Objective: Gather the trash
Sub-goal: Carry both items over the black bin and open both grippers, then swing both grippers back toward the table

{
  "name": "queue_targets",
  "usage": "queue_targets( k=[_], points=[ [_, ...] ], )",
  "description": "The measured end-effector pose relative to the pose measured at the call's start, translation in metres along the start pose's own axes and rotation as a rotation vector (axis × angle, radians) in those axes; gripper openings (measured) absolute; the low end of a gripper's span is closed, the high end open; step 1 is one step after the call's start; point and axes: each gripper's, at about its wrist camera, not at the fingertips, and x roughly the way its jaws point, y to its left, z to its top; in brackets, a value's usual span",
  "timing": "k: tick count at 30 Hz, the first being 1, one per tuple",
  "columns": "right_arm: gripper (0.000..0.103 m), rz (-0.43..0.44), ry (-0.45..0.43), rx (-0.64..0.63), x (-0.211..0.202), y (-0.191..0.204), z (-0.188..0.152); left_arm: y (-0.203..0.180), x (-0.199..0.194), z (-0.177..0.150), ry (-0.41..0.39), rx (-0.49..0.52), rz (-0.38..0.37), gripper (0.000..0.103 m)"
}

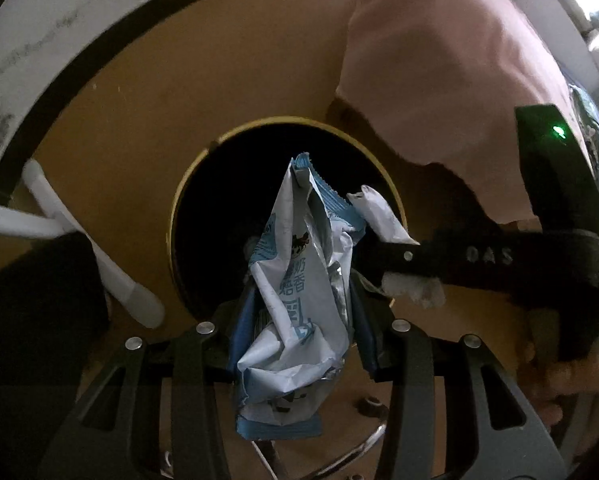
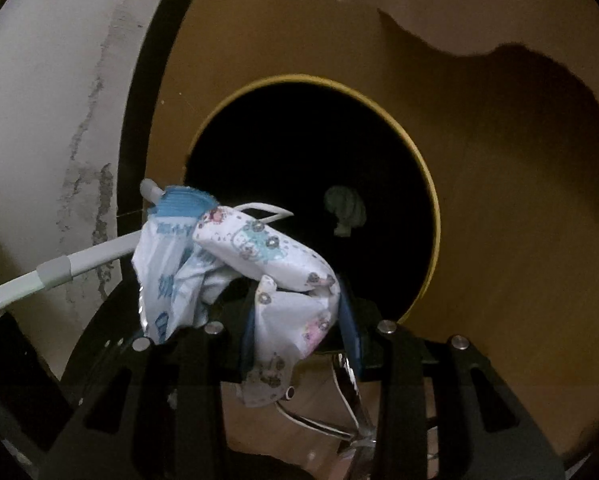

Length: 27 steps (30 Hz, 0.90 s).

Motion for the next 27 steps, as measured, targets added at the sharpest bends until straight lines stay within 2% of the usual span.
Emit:
queue_targets(
  k=[5,6,7,8,9,10,11,15,16,17,20,21,23,24,25,27],
  points=[
    [0.035,-0.009,-0.022,0.047,-0.001,-0.003,0.001,0.009,0.004,-0.004,0.016,-0.048,0.001,0.043],
    [0.040,0.003,-0.029,0.062,0.000,-0.005,0.003,0.009,0.003,-0.004,0.012,-0.047,-0.001,0.044],
    [0.046,0.016,-0.036,0.078,-0.002,-0.007,0.003,0.008,0.002,-0.004,0.002,-0.044,0.000,0.048],
    [0.067,0.024,-0.036,0.094,-0.003,-0.010,0.003,0.001,0.000,-0.010,-0.017,-0.039,0.002,0.059],
    [0.082,0.035,-0.040,0.106,-0.005,-0.010,0.003,0.001,-0.003,-0.012,-0.035,-0.033,0.005,0.065],
    [0.083,0.047,-0.048,0.115,-0.008,-0.011,0.004,-0.001,-0.005,-0.012,-0.056,-0.025,0.009,0.085],
    [0.083,0.053,-0.058,0.119,-0.013,-0.013,0.004,-0.004,-0.008,-0.013,-0.080,-0.014,0.019,0.095],
    [0.083,0.052,-0.146,0.141,-0.057,-0.021,0.009,-0.016,-0.010,-0.015,-0.068,0.037,0.010,0.095],
    [0.083,0.056,-0.173,0.141,-0.075,-0.026,0.010,-0.021,-0.012,-0.016,-0.076,0.060,0.008,0.095],
    [0.083,0.059,-0.205,0.143,-0.093,-0.027,0.009,-0.034,-0.023,-0.018,-0.120,0.115,-0.002,0.095],
    [0.085,0.046,-0.374,0.110,-0.176,-0.019,-0.005,-0.068,-0.056,-0.025,-0.238,0.234,-0.009,0.095],
    [0.090,0.024,-0.440,0.082,-0.201,-0.012,-0.010,-0.084,-0.072,-0.028,-0.267,0.281,-0.038,0.095],
    [0.096,-0.095,-0.647,-0.012,-0.265,0.007,-0.033,-0.122,-0.116,-0.032,-0.336,0.408,-0.115,0.095],
    [0.096,-0.153,-0.726,-0.040,-0.286,0.014,-0.044,-0.136,-0.136,-0.032,-0.368,0.459,-0.125,0.095],
    [0.096,-0.202,-0.801,-0.062,-0.307,0.017,-0.056,-0.152,-0.165,-0.033,-0.418,0.521,-0.118,0.095],
    [0.096,-0.264,-0.958,-0.086,-0.346,0.029,-0.084,-0.168,-0.215,-0.039,-0.520,0.576,-0.073,0.095]
  ],
)
